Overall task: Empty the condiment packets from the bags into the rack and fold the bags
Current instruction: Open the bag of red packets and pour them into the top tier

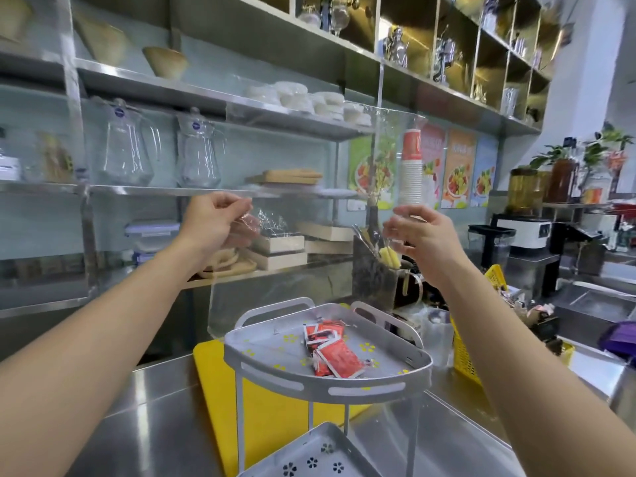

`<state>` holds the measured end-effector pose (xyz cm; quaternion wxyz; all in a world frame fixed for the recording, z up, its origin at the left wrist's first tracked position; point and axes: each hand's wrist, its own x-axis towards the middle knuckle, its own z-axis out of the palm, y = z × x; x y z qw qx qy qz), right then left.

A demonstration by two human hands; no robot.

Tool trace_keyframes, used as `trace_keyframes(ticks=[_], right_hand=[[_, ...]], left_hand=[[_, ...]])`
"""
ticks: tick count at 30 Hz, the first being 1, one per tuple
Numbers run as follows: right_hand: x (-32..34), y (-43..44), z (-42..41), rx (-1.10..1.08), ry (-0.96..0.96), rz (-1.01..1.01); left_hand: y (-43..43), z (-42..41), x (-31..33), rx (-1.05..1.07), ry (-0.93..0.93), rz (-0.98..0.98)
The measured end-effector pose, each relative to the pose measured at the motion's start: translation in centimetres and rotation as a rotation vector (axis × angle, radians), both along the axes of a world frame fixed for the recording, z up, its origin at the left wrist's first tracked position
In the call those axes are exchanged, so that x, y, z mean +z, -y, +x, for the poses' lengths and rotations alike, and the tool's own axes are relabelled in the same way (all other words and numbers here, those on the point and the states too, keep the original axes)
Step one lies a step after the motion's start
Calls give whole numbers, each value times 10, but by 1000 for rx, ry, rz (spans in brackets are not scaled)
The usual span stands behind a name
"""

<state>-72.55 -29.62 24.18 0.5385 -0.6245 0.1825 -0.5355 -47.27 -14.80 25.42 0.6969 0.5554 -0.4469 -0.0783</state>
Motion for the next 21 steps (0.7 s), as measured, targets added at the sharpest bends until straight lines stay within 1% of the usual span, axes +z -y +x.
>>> trace_keyframes(ticks=[2,4,7,9,11,14,17,19,21], right_hand=[[0,-5,6,-9,12,-18],[4,-13,15,-16,76,-61],[19,-30,30,-22,189,-178],[28,-43,42,14,197,-262],[30,-53,59,60,136,-275],[16,-66,96,162,6,-168],[-14,-83,136,280,-150,-52],[-39,-98,159,383,-260,-14],[-67,-115,180,508,-359,-12]], left_hand=[[-10,6,2,20,-28,-24],[-22,13,4,59,-8,-55],[-43,23,8,183,48,-75],[-59,31,9,288,15,-96],[-81,40,9,398,-14,-118],[-121,55,-5,504,-22,-86],[-165,68,-37,426,-97,40],[-198,77,-63,338,-184,116],[-234,87,-90,258,-238,246]])
